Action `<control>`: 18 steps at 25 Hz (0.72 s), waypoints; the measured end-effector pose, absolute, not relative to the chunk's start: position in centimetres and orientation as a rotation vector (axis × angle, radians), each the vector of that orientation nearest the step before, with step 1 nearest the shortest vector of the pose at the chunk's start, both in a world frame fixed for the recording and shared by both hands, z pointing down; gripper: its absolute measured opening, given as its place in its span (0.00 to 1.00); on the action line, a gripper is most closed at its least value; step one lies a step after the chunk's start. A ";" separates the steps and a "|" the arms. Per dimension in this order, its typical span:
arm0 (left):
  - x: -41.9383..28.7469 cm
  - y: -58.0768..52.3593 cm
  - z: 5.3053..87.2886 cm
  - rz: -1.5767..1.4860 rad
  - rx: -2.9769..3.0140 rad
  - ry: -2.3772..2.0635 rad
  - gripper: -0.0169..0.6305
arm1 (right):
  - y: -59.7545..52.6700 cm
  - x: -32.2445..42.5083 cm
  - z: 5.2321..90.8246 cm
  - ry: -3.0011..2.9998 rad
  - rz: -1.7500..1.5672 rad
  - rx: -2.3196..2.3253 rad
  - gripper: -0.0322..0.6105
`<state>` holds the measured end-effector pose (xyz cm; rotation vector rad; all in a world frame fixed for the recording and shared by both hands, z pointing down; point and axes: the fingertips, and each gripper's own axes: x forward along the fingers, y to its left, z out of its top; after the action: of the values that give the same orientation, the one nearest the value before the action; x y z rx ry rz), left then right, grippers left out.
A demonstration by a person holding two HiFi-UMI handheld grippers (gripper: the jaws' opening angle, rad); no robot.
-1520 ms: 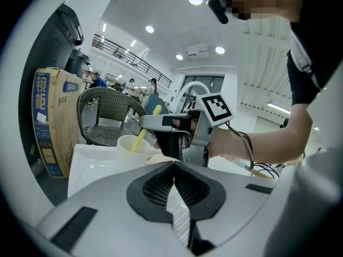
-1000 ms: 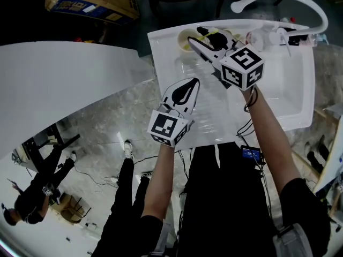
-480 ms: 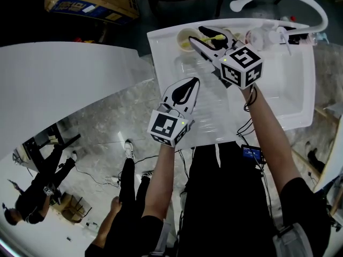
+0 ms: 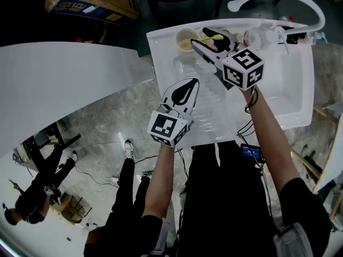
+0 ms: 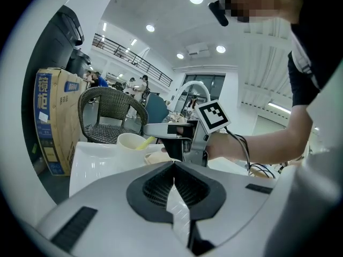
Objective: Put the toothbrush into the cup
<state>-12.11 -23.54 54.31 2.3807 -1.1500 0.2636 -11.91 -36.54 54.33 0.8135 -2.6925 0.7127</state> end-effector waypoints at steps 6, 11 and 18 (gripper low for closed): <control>-12.1 -22.8 53.7 0.271 2.374 -1.157 0.04 | -34.2 -10.9 54.8 -2.673 0.796 0.800 0.41; -12.3 -21.3 52.8 0.306 2.384 -1.131 0.04 | -30.8 -10.5 53.1 -2.688 0.791 0.719 0.42; -12.6 -19.4 49.1 0.256 2.373 -1.198 0.04 | -25.6 -9.4 47.7 -2.742 0.626 0.607 0.43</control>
<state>-12.58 -19.43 49.12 2.3729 -1.1982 0.2562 -9.35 -25.59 47.70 0.6070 -2.7417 0.6260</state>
